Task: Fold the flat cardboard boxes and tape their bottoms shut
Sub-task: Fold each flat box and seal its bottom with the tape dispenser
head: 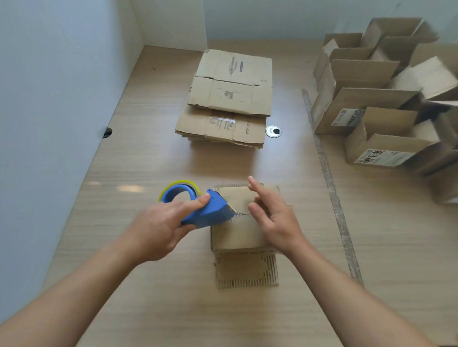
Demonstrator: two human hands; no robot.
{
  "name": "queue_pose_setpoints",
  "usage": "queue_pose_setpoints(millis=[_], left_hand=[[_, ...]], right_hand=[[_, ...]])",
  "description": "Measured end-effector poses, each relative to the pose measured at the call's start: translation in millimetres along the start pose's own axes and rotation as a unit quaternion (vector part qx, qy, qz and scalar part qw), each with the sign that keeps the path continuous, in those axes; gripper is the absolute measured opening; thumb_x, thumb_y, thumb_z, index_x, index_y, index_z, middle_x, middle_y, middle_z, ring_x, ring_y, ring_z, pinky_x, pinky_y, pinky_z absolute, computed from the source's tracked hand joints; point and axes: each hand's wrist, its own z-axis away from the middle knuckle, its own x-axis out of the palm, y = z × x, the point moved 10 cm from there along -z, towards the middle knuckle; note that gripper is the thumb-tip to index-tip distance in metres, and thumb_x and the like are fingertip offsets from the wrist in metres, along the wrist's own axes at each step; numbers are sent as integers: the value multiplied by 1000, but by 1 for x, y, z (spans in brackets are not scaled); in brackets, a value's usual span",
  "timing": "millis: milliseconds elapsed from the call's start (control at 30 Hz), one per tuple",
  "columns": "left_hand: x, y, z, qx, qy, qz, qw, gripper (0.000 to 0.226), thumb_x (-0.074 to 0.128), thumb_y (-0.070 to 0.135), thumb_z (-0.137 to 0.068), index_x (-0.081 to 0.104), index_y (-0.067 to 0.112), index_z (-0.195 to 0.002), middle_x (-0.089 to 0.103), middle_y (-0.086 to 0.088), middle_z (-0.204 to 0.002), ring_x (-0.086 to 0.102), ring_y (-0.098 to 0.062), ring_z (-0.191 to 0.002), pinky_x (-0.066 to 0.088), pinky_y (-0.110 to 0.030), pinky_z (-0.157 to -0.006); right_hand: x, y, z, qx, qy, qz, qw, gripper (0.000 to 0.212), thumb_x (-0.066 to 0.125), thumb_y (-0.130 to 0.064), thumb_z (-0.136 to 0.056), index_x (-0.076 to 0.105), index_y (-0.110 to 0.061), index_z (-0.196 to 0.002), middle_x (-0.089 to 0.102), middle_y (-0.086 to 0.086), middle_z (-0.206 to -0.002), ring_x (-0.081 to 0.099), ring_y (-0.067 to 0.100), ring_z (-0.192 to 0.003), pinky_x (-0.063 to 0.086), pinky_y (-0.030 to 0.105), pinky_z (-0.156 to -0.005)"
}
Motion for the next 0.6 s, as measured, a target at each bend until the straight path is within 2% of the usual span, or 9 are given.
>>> queue_pose_setpoints(millis=[100,200,267,333,433,500,600], left_hand=[[8,26,-13,80,-13,-53,995,71,43,40,-92,6,52,-151,63,2,-88,52,-25,-59,46,-33,-47],[9,39,-23,100,-17,-68,992,75,50,35,-91,9,49,-152,62,3,-87,54,-23,-60,43,-29,-47],[9,42,-28,101,-25,-81,991,81,62,29,-85,19,45,-152,62,4,-86,55,-22,-59,38,-26,-49],[11,43,-31,94,-38,-89,991,82,73,22,-81,29,38,-148,63,5,-85,54,-20,-59,32,-24,-51],[17,47,-34,84,-63,-93,990,95,83,18,-76,26,43,-149,64,6,-89,56,-20,-61,33,-23,-53],[18,52,-37,78,-70,-91,990,94,76,22,-81,18,48,-150,66,6,-95,58,-22,-64,36,-24,-53],[17,60,-40,79,-67,-91,991,97,70,26,-81,9,52,-151,65,6,-94,58,-22,-64,37,-24,-52]], right_hand=[[-1,-3,2,-26,-32,-35,999,43,52,-45,-93,48,-54,-135,59,-15,-126,54,13,-114,44,36,-102],[0,-2,1,-36,-68,-32,996,35,53,-44,-93,63,-39,-126,54,-22,-134,43,3,-131,33,23,-110],[-3,0,0,-32,-69,-31,997,27,58,-36,-94,71,-31,-117,57,-20,-130,43,1,-129,32,19,-108],[-6,4,-3,-15,-53,-40,998,17,63,-24,-94,75,-24,-107,61,-18,-124,46,1,-124,37,22,-105],[-10,7,-4,-4,-15,-48,999,9,66,-16,-93,74,-19,-95,66,-14,-117,52,6,-117,44,31,-100],[-13,7,-4,-9,-7,-51,999,12,64,-21,-92,72,-21,-100,65,-15,-118,53,6,-119,44,28,-101],[-15,11,-5,3,-51,-80,996,23,61,-23,-95,72,-19,-115,60,-17,-127,50,-1,-125,39,21,-106]])
